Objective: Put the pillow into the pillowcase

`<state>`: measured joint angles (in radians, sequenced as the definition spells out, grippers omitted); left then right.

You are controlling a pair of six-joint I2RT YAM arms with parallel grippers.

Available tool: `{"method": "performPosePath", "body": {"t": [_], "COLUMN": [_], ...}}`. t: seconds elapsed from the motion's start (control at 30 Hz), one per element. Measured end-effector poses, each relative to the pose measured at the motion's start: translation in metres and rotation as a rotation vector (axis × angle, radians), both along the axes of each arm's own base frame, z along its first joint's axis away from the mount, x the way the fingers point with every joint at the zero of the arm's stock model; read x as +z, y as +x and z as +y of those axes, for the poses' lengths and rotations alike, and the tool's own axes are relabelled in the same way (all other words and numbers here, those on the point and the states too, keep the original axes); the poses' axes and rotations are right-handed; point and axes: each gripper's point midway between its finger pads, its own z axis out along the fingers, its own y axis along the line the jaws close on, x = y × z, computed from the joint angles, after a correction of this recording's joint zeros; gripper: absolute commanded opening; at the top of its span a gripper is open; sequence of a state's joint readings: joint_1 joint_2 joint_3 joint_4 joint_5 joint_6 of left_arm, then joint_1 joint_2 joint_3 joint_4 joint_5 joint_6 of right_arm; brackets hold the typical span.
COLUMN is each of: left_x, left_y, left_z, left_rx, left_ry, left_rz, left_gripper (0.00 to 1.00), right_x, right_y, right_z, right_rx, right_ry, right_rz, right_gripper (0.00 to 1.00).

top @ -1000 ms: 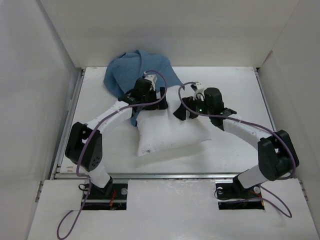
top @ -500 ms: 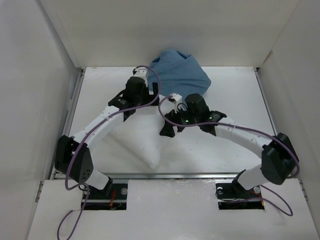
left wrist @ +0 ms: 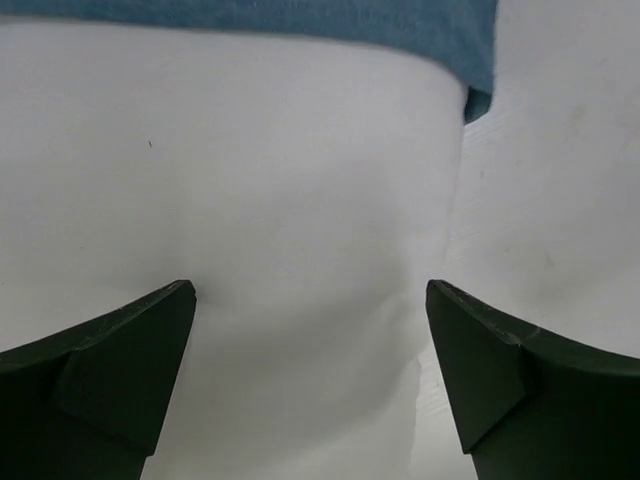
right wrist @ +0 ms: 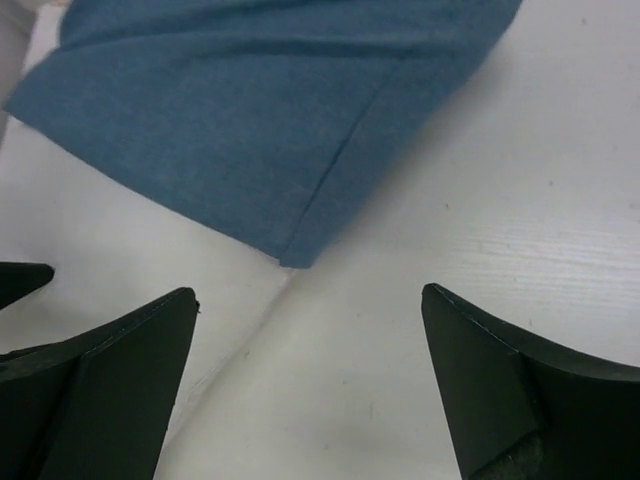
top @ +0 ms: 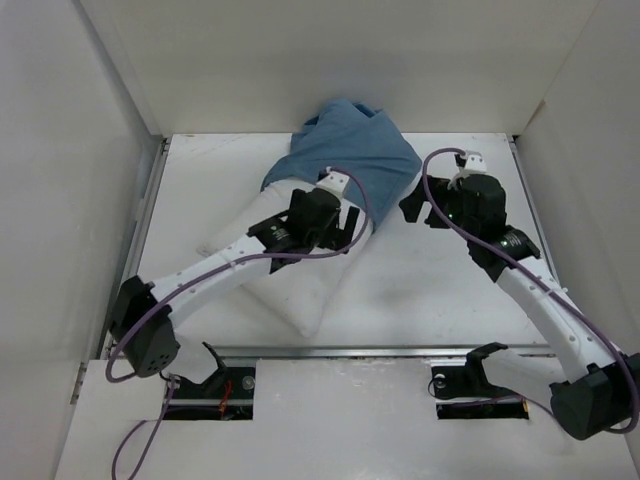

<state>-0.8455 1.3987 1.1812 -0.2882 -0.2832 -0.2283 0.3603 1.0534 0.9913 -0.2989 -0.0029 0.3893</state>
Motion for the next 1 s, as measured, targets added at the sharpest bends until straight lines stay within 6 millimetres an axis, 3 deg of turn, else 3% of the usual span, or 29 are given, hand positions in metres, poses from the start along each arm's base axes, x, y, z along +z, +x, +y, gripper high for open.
{"method": "performPosePath", "body": {"t": [0.2, 0.33, 0.37, 0.43, 0.47, 0.63, 0.87, 1.0], "left_x": [-0.064, -0.081, -0.085, -0.094, -0.098, -0.094, -0.048, -0.027], "left_y": [0.014, 0.027, 0.031, 0.039, 0.043, 0.054, 0.049, 0.048], "left_z": [-0.001, -0.007, -0.010, -0.013, -0.013, -0.015, -0.012, -0.009], "left_rx": [0.076, 0.117, 0.124, 0.147, 0.160, 0.218, 0.229, 0.221], "left_ry": [0.207, 0.281, 0.298, 0.331, 0.348, 0.352, 0.238, 0.179], "left_rz": [0.067, 0.065, 0.065, 0.063, 0.062, 0.036, -0.003, -0.013], "left_gripper": [1.00, 0.97, 0.63, 0.08, 0.00, 0.00, 0.00, 0.00], "right_x": [-0.051, -0.071, -0.074, -0.081, -0.084, -0.102, -0.143, -0.146], "right_y": [0.000, -0.003, -0.005, -0.008, -0.010, -0.003, 0.020, 0.028], "right_z": [-0.002, 0.004, 0.005, 0.007, 0.008, 0.014, 0.021, 0.040], "right_rx": [0.000, 0.041, 0.052, 0.082, 0.096, 0.130, 0.107, 0.122], "right_ry": [-0.032, -0.044, -0.048, -0.054, -0.058, -0.068, -0.128, -0.166], "right_rz": [0.147, 0.202, 0.208, 0.216, 0.220, 0.223, 0.266, 0.225], "right_gripper": [0.99, 0.99, 0.99, 0.99, 0.99, 0.93, 0.88, 0.88]}}
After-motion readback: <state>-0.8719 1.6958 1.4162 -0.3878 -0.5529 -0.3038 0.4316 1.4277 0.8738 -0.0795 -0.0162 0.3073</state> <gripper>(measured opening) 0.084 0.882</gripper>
